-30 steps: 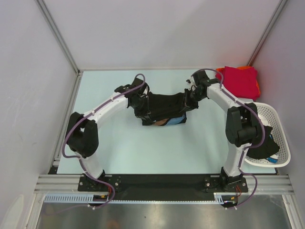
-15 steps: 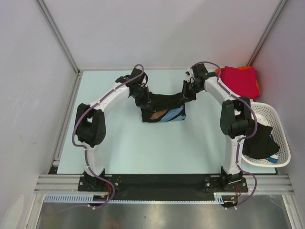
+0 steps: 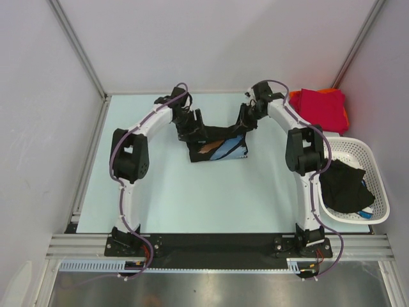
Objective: Fold and stack the t-shirts
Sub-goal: Fold the long partially folded tshirt into a neat square
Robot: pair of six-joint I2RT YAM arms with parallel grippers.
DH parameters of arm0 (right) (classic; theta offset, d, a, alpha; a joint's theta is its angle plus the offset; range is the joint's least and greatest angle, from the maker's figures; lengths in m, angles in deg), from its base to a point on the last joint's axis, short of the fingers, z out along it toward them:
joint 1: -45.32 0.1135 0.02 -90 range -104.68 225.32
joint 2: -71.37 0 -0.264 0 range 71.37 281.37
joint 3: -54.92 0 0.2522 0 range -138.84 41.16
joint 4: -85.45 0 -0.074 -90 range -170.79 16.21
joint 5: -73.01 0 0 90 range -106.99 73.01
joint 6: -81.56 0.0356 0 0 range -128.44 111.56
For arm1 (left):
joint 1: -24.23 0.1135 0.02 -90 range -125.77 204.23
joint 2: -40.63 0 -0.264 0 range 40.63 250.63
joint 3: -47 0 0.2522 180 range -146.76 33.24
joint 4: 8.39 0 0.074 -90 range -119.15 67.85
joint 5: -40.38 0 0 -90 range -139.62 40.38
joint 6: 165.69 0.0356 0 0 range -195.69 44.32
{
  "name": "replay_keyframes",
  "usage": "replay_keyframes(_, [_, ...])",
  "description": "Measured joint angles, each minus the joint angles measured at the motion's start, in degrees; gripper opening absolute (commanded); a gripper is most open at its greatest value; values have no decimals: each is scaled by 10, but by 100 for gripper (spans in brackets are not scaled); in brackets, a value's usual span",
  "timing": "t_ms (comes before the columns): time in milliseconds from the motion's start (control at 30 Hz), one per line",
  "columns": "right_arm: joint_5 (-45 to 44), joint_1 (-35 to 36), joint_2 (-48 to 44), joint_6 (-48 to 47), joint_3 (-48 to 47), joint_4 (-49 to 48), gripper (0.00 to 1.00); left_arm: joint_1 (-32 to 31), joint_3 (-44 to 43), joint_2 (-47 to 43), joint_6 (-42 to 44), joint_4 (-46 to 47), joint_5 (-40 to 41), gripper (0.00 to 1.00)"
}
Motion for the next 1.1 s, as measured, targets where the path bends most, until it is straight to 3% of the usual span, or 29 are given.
replay_keyframes(33, [0, 0, 5, 1, -6, 2, 31, 2, -5, 6, 2, -1, -3, 99])
replay_keyframes(167, [-2, -1, 15, 5, -16, -2, 43, 6, -30, 26, 9, -7, -5, 100])
replay_keyframes(567, [-13, -2, 15, 44, -19, -94, 52, 20, -84, 43, 15, -5, -21, 99])
replay_keyframes(600, [-19, -2, 15, 50, -19, -103, 77, 21, -88, 49, 15, -5, -22, 100])
replay_keyframes(667, [-32, -2, 15, 62, -18, -117, 84, 23, -96, 62, 15, -2, -22, 100])
replay_keyframes(900, [-110, -2, 2, 68, 18, -181, 87, 33, -123, 100, 19, 10, -20, 100])
replay_keyframes(1033, [-139, -2, -51, 67, 76, -212, 86, 42, -123, 93, 24, 37, -15, 99])
replay_keyframes(1100, [-144, -2, -81, 65, 86, -219, 81, 45, -118, 76, 25, 51, -9, 100])
